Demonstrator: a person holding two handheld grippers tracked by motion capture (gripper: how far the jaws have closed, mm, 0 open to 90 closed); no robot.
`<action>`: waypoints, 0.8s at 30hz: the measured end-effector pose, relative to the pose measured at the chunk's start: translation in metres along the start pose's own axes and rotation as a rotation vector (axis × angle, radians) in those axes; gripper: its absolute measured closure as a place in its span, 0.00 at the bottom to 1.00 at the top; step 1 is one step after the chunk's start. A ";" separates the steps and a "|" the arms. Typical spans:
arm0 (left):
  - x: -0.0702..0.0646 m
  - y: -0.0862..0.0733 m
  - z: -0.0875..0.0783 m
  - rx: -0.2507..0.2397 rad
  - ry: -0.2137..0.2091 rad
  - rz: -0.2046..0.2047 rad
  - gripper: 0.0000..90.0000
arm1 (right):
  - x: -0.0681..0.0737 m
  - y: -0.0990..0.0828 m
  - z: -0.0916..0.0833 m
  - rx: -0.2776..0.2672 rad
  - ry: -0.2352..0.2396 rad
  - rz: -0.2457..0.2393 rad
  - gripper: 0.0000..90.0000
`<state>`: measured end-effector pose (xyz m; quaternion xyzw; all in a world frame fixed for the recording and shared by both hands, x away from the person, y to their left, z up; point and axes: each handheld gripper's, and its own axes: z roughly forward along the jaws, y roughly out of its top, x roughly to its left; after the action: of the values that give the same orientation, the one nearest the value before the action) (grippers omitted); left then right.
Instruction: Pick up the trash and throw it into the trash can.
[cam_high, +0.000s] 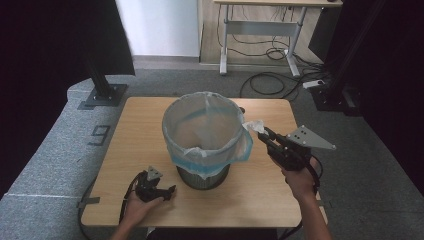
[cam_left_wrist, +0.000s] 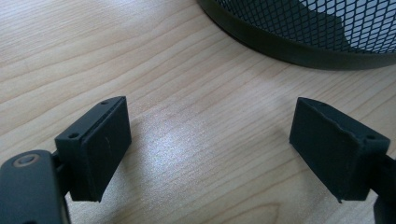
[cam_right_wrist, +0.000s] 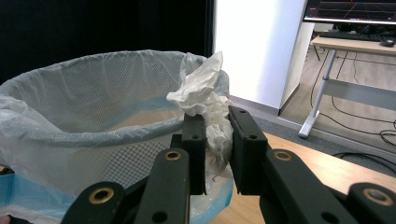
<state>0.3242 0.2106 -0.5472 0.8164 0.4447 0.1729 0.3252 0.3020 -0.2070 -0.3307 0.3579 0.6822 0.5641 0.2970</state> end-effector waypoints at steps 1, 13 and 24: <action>0.000 0.000 0.000 0.000 0.000 0.000 0.14 | 0.000 0.001 0.001 -0.001 0.002 -0.003 0.86; -0.001 0.000 0.000 0.001 -0.002 0.002 0.14 | 0.005 0.008 0.014 0.012 0.023 -0.005 0.86; -0.001 0.000 0.000 0.001 -0.002 0.003 0.14 | 0.010 0.013 0.025 0.020 0.035 -0.009 0.85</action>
<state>0.3235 0.2100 -0.5471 0.8173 0.4434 0.1722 0.3253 0.3187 -0.1832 -0.3227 0.3477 0.6947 0.5621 0.2838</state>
